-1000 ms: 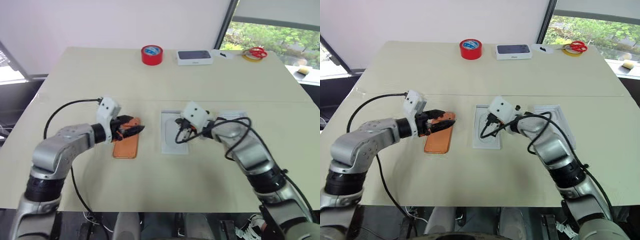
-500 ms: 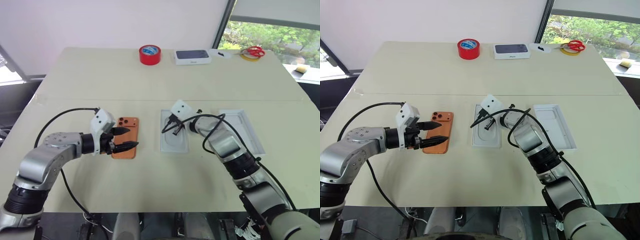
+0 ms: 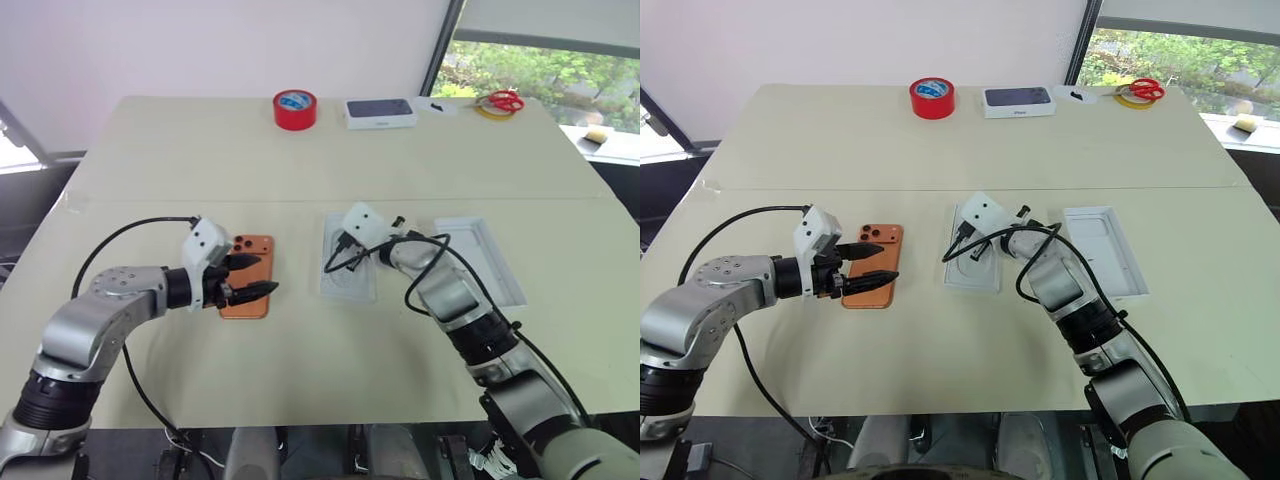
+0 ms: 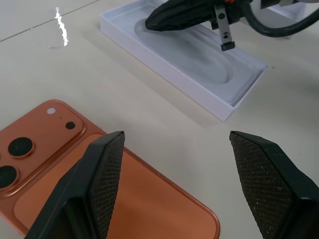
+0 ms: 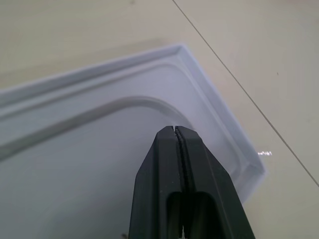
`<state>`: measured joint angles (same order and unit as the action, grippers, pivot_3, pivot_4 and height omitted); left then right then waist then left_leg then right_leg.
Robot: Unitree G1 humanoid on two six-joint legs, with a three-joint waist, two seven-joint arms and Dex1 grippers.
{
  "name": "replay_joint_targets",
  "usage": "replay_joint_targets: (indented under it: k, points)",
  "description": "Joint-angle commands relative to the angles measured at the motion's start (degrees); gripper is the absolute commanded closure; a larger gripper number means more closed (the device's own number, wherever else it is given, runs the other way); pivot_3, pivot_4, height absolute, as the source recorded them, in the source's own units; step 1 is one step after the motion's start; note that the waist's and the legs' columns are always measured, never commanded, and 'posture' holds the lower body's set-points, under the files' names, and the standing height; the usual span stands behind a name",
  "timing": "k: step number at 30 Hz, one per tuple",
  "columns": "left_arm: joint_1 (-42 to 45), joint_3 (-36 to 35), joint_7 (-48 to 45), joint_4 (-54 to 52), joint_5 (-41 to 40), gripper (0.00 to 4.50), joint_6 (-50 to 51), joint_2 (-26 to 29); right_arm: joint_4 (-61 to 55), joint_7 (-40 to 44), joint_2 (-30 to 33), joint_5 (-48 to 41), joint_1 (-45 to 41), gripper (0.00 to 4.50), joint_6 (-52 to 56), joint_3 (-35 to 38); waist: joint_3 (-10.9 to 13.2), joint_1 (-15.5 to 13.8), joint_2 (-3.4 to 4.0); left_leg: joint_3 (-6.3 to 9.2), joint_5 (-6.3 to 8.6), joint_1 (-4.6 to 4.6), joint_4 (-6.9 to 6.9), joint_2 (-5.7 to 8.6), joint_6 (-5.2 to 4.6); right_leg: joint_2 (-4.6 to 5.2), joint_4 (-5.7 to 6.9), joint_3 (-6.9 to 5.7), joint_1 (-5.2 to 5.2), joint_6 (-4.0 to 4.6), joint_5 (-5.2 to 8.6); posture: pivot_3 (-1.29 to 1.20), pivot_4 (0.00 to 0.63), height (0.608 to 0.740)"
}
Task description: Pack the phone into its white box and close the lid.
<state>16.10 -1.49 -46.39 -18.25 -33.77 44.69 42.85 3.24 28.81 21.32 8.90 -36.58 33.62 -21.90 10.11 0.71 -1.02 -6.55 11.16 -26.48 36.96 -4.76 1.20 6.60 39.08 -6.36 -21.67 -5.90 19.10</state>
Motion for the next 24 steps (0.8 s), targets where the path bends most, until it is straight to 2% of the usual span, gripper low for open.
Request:
replay_joint_targets:
  k: [1,3,4,8,12,15,19,24]
  points:
    - [2.79,-7.06,6.51,3.12,-3.29,0.71,7.45,-1.62,-10.31,5.76,-1.14,-4.99,1.07,4.50,2.74,0.89,0.00,0.06,0.00,0.05,0.02,0.00,0.00,-0.01,-0.04,0.00,0.00,0.00,0.00,0.00,0.00,0.00,0.150,0.730]
    - [3.87,-11.45,10.40,5.13,-4.93,0.12,11.70,-2.49,-14.23,7.35,-1.98,-6.33,1.25,4.50,6.49,0.07,0.00,0.26,0.00,0.19,0.05,0.00,0.00,-0.02,-0.09,-0.04,0.03,0.00,-0.01,0.00,0.00,0.00,0.150,0.730]
    - [4.25,-13.07,12.09,5.53,-5.34,0.05,13.35,-2.75,-15.48,7.72,-2.09,-6.20,1.17,4.50,8.23,-0.79,0.00,0.35,0.00,0.19,0.05,0.00,0.00,-0.05,-0.10,-0.07,0.03,0.00,-0.02,0.00,0.00,0.00,0.150,0.730]
    - [5.29,-17.48,17.51,7.51,-6.54,0.05,25.00,-1.60,-18.65,10.15,-3.07,-6.37,0.74,4.50,12.48,-5.97,0.00,0.24,-0.01,0.21,0.05,0.02,-0.01,-0.04,-0.10,-0.07,0.04,0.00,0.00,-0.01,0.00,0.00,0.150,0.730]
    - [5.87,-23.10,20.43,7.96,-9.93,0.05,32.35,-4.30,-15.51,10.73,-3.59,-4.06,-1.21,4.50,13.96,-11.15,0.00,0.06,-0.01,0.21,0.04,0.01,0.01,-0.04,-0.07,-0.06,0.04,-0.01,-0.01,0.00,0.00,0.00,0.150,0.730]
    - [5.54,-21.10,20.49,7.53,-10.66,0.05,39.65,-3.36,-11.21,10.22,-4.52,-2.00,-3.37,4.50,13.18,-14.30,-0.01,0.09,-0.03,0.22,0.02,0.02,0.04,-0.02,-0.03,-0.05,0.05,-0.01,0.00,0.00,0.00,0.00,0.150,0.730]
    - [7.04,-22.04,20.86,8.50,-12.45,0.05,46.56,-6.95,-6.32,9.67,-6.29,-0.61,-5.50,4.50,11.97,-15.55,-0.04,0.10,-0.05,0.20,-0.08,0.09,0.02,-0.02,0.14,-0.05,0.05,-0.01,0.02,0.00,0.00,0.00,0.150,0.730]
    - [6.39,-20.13,22.21,7.31,-14.13,0.05,47.81,-10.37,-2.26,9.11,-8.93,0.51,-6.93,4.50,10.73,-15.42,-0.18,0.12,0.01,0.21,-0.09,0.15,0.02,-0.02,0.16,-0.04,0.05,0.00,0.15,0.00,0.00,0.00,0.150,0.730]
